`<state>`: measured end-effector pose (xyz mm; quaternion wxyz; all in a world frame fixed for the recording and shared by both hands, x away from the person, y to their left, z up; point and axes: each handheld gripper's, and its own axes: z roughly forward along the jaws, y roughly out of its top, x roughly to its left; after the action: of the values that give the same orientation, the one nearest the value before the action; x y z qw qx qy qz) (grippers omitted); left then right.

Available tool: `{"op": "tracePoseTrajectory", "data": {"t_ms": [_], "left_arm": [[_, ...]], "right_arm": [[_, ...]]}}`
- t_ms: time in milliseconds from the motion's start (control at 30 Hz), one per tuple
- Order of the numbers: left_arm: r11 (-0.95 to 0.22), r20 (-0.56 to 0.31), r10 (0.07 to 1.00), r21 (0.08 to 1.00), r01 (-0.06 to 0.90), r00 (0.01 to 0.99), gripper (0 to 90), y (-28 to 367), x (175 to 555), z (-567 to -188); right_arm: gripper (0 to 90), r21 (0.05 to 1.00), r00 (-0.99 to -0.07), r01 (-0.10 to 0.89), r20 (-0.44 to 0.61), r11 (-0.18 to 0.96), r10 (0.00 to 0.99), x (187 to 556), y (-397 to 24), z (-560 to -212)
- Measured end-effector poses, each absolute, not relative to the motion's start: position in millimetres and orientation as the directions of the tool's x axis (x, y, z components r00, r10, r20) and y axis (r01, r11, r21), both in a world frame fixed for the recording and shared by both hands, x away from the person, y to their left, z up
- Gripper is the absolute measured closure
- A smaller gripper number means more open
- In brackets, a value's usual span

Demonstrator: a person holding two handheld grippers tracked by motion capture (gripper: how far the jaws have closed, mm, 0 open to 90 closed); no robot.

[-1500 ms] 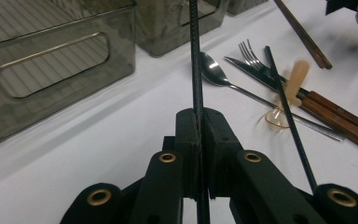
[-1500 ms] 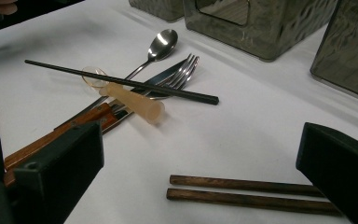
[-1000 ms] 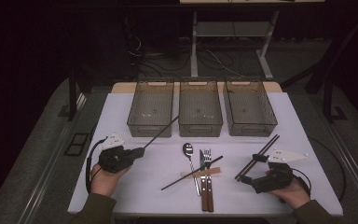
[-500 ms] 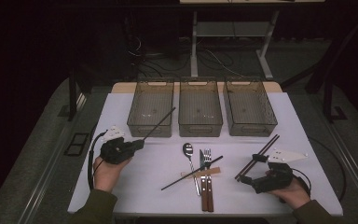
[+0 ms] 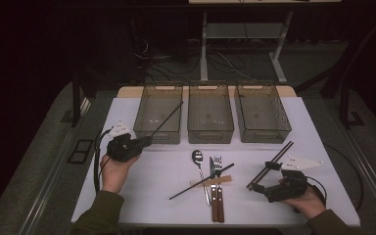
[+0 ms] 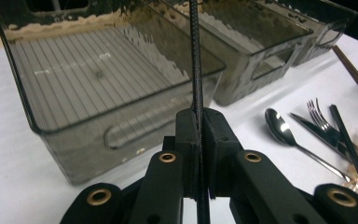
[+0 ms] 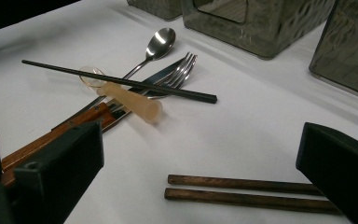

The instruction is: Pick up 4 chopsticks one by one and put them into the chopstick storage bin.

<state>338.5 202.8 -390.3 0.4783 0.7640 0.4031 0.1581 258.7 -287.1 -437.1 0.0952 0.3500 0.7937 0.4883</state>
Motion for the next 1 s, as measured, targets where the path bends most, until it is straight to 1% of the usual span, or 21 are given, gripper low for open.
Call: {"op": "tracePoseTrajectory", "data": {"t_ms": [267, 500, 633, 1000], "left_arm": [[-0.199, -0.151, 0.772, 0.865, 0.460, 0.617, 84.9, 200.1, 353.3, -383.0], [-0.207, -0.140, 0.782, 0.861, 0.465, 0.607, 84.9, 195.5, 371.6, -377.2], [-0.195, -0.151, 0.791, 0.856, 0.478, 0.593, 84.9, 193.4, 383.5, -374.2], [-0.209, -0.144, 0.816, 0.829, 0.518, 0.560, 84.8, 187.3, 412.3, -371.8]], "right_arm": [[0.7, 0.843, -0.735, 0.462, 0.192, 0.274, 0.650, 259.1, -287.6, -437.3], [0.7, 0.842, -0.734, 0.466, 0.195, 0.272, 0.651, 259.6, -287.3, -437.4], [0.6, 0.843, -0.733, 0.466, 0.198, 0.269, 0.651, 259.4, -287.8, -437.5], [0.7, 0.842, -0.730, 0.471, 0.203, 0.265, 0.653, 258.5, -287.7, -437.6]]}}
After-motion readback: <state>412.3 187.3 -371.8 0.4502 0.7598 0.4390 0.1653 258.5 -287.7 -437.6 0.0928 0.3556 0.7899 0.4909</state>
